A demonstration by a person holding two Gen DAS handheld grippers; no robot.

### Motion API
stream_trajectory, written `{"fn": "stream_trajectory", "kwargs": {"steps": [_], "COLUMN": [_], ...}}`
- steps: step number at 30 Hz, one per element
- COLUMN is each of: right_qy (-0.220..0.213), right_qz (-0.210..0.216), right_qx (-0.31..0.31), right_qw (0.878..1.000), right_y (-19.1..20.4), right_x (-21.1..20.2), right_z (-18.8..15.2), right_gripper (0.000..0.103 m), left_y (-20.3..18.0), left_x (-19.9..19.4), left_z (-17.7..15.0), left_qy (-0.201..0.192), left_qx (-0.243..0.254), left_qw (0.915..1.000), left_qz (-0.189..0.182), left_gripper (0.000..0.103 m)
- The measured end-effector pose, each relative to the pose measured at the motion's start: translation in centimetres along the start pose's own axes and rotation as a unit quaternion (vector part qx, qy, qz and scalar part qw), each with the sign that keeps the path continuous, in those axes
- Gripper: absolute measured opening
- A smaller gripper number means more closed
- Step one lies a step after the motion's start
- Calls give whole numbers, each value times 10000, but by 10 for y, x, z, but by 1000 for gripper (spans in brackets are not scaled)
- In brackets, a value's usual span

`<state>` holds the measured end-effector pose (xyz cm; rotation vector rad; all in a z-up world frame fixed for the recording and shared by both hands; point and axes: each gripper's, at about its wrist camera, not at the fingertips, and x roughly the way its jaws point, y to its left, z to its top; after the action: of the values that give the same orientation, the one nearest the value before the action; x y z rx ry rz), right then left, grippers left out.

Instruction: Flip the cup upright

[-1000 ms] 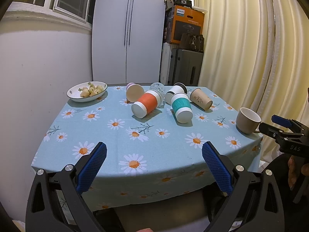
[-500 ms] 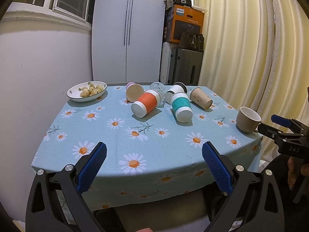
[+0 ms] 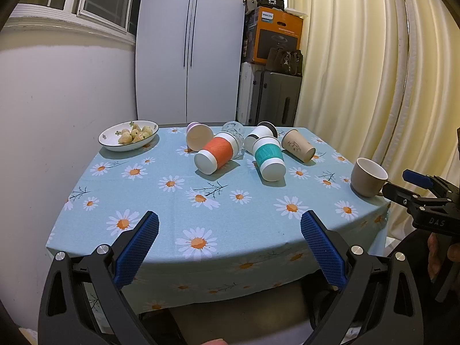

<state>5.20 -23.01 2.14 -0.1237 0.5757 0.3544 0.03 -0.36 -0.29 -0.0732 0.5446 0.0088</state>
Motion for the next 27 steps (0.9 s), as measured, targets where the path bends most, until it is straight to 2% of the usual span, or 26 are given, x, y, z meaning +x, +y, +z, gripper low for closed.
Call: {"fn": "stream_trajectory", "kwargs": {"steps": [27], "right_qy": [12], "right_qz": [-3], "right_qx": [-5], "right_qw": [10000], "right_y": [0], "right_x": [-1], "right_z": [-1], "right_gripper": [93], "left_y": [-4], "left_x": [-2], "left_z": [0], "left_qy": [13], "left_qx": [0], "left_qw": [10000], "left_qz": [-54], "left_gripper": [97]}}
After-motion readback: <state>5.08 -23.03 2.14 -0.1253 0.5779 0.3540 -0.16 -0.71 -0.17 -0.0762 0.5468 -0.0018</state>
